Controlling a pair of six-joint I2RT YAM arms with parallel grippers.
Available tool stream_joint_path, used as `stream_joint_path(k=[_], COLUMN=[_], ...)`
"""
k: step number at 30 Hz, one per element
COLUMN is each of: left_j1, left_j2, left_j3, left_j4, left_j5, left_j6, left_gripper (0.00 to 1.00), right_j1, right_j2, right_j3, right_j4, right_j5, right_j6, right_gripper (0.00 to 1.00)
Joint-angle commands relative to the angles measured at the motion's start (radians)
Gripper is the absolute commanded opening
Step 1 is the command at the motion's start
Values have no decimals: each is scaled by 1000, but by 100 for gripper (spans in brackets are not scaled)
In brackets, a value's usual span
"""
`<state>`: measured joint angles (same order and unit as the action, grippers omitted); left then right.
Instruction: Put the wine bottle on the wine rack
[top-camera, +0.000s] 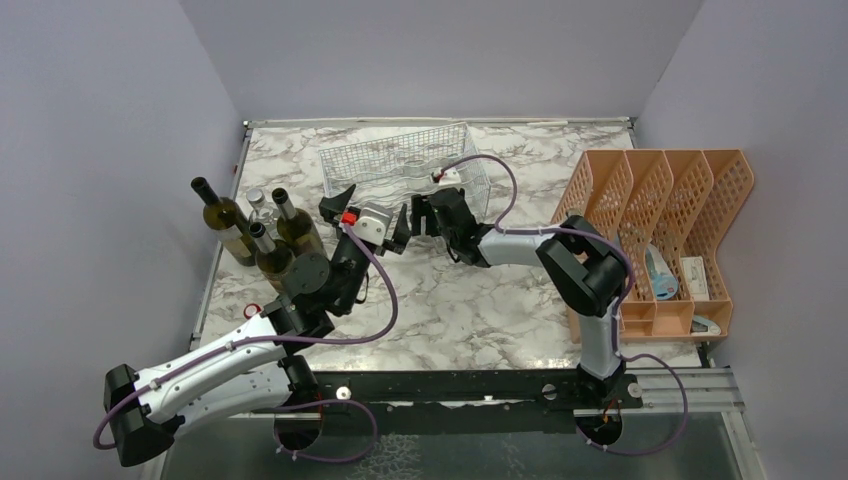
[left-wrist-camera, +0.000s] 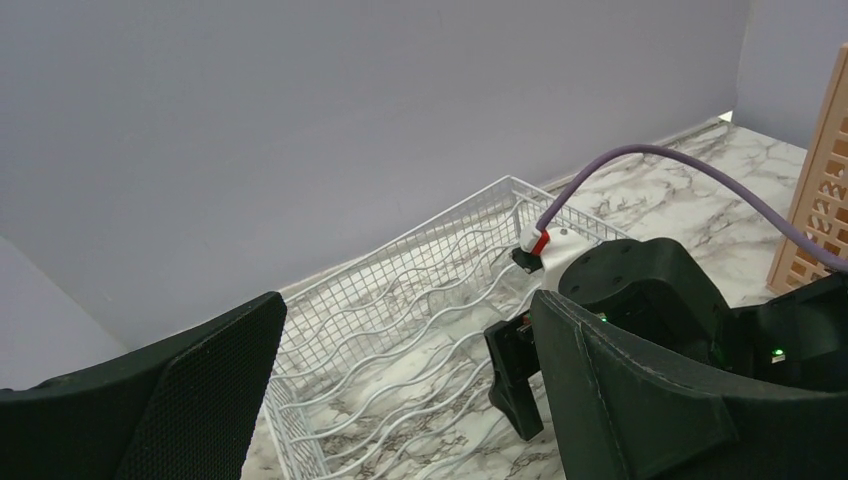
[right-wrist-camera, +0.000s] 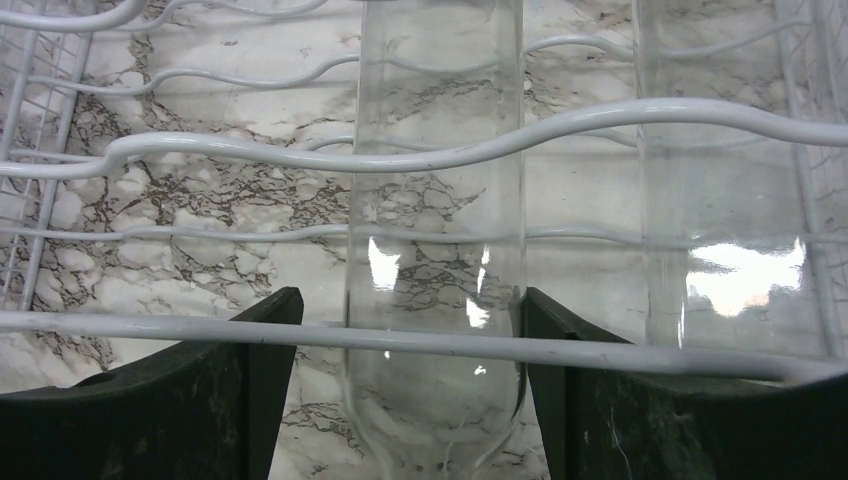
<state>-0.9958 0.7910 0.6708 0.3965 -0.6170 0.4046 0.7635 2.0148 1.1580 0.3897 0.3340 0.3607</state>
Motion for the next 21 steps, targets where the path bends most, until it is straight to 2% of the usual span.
stream_joint_path(k=[1, 8, 15, 21], left_j1=[8, 8, 8, 8], left_j2=[-19, -21, -11, -2], left_j3=[15, 59, 111, 109], left_j4=[24, -23, -116, -142], left_j5=[42, 60, 90, 161], left_j6=[-30, -53, -99, -127], left_gripper=[99, 99, 99, 99], right_j1=[-9, -9, -9, -9], right_j2=[-102, -286, -614, -800], right_j3=[-42, -127, -155, -76], right_j4=[-27, -121, -289, -501], right_j5=[-14, -48, -40, 100], right_j6=[-2, 2, -73, -163], right_gripper=[83, 84, 77, 76])
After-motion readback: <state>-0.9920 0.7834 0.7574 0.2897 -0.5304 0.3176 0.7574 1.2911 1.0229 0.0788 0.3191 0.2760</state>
